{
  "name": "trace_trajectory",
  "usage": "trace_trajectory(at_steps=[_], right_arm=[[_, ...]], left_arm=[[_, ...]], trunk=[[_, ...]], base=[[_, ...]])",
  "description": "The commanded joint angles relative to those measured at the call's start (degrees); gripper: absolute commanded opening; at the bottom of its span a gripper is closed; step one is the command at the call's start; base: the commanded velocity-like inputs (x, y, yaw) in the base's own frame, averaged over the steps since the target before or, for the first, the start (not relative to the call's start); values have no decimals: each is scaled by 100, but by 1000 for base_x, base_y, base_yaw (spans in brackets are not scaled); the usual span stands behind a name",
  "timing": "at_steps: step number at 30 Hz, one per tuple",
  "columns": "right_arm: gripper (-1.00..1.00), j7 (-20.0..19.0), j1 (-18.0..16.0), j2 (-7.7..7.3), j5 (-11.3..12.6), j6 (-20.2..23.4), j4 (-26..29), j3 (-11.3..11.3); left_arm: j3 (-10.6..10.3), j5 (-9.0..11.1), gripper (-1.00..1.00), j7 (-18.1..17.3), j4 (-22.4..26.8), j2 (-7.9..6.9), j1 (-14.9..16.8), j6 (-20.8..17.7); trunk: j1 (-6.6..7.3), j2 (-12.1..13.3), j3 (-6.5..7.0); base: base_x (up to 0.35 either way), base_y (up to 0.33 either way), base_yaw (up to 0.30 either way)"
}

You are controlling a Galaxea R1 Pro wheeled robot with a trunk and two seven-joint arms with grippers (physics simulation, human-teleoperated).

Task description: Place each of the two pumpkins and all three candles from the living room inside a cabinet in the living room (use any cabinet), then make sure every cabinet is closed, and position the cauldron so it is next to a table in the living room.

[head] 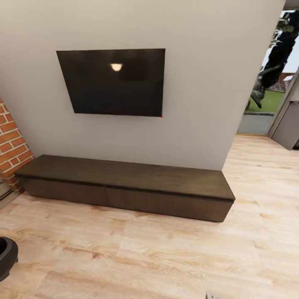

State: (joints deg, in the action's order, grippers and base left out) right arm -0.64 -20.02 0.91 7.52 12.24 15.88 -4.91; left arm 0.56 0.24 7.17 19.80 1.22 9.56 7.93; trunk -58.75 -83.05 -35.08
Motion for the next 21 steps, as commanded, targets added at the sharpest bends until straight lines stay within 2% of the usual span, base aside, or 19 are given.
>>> trace_trajectory(at_steps=[1, 7, 10, 21], right_arm=[[100, -7, -1, 6, 22, 30, 11, -45], [100, -7, -1, 9, 13, 2, 15, -40], [100, -7, -1, 26, 7, -90, 19, -30], [100, -7, -1, 61, 4, -155, 20, -27]], left_arm=[[5, 3, 100, 13, -3, 1, 2, 19], [5, 3, 100, 13, -3, 1, 2, 24], [12, 3, 100, 13, -3, 1, 2, 19], [13, 2, 100, 13, -3, 1, 2, 19]], trunk=[[2, -3, -11], [2, -3, -43], [2, -3, -57], [2, -3, -62]], base=[[-149, 118, -255], [-41, 44, -254], [-3, 184, -202], [0, 135, -19]])
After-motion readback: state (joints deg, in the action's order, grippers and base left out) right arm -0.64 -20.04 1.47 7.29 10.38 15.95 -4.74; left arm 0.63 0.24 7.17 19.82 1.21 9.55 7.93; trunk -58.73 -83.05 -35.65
